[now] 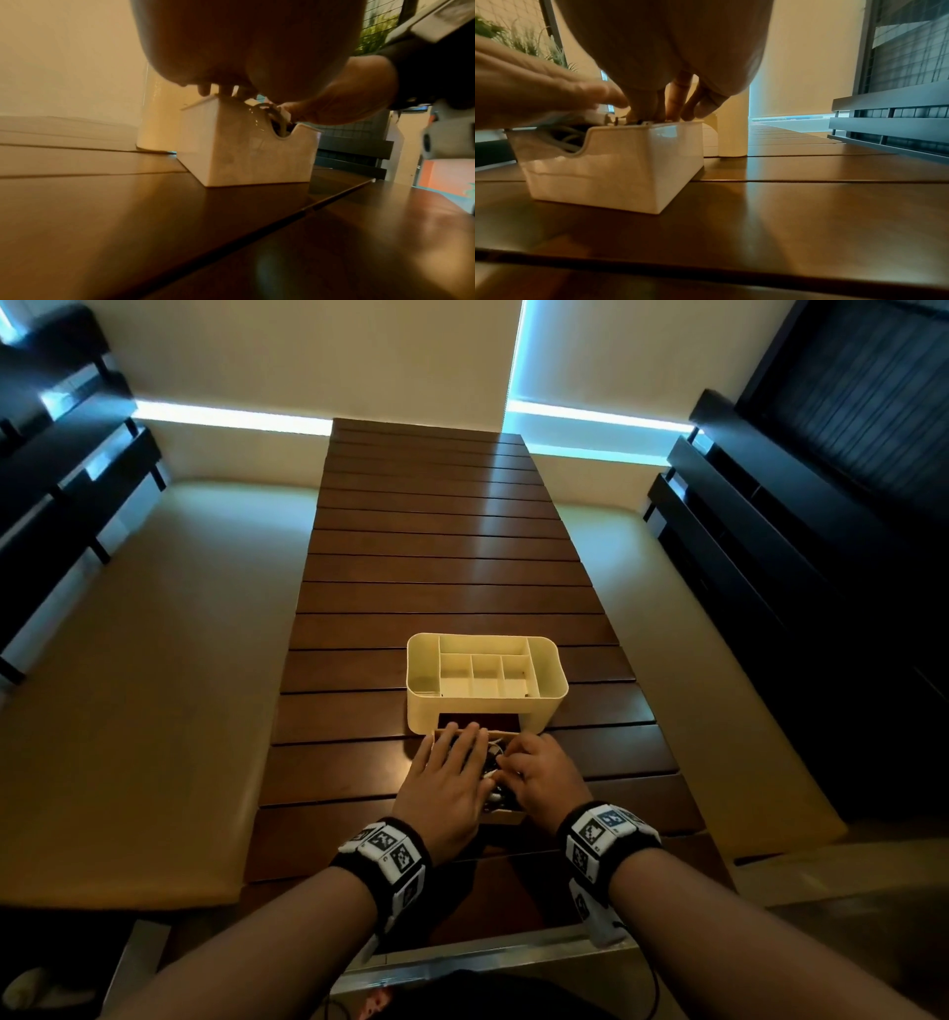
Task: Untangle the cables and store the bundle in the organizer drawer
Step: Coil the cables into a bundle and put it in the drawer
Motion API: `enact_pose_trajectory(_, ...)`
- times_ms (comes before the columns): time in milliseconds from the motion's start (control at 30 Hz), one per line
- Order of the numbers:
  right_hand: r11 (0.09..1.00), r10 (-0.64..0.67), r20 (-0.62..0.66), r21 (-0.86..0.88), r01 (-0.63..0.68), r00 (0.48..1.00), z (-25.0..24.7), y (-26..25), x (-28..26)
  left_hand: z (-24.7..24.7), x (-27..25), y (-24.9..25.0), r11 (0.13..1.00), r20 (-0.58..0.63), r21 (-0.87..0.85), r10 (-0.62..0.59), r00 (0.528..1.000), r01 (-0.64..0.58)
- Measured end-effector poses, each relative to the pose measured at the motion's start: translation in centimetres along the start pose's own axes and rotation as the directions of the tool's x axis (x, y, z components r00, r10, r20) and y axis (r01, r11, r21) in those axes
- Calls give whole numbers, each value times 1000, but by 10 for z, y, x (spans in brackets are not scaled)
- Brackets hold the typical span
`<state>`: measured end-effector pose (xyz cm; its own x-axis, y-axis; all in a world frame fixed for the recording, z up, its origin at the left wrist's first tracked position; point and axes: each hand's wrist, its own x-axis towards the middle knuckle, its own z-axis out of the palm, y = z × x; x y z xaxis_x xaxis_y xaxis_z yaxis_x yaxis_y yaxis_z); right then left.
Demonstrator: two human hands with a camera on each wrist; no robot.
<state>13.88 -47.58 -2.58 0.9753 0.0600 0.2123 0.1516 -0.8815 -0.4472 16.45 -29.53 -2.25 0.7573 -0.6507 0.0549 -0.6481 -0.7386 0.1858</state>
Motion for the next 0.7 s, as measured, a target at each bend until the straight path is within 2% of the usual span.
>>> enact_pose_trajectory(67,1000,-17,-8,-20,16,1000,1,1,-1,1,-7,1,997,-91,16,72,993,-71)
enact_pose_trajectory(133,1000,-13,-15,-26,12,1000,2,2,-2,2,-12,0,992,-98,24,123,987,-122)
enact_pose_trajectory(200,1000,-12,-20,-25,12,1000,2,1,-2,3,-13,-4,992,-90,37,124,988,-121)
enact_pose_trajectory(333,1000,-21,-17,-13,21,1000,1,-1,-1,-4,-1,-10,995,35,48,82,996,-84)
enact_pose_trajectory(433,1000,-7,3,-23,7,1000,-2,-2,-1,-8,4,-15,996,220,27,78,972,-86)
enact_pose_trajectory(567,995,-12,67,-102,19,998,-16,-6,8,-8,6,-16,987,239,88,107,965,-131)
enact_pose_trajectory(633,994,-10,32,-106,14,999,-26,-9,21,-8,6,-16,988,228,91,103,968,-126)
enact_pose_trajectory(700,995,4,-60,-100,-10,998,-38,-14,38,-10,7,-15,987,215,95,105,971,-128)
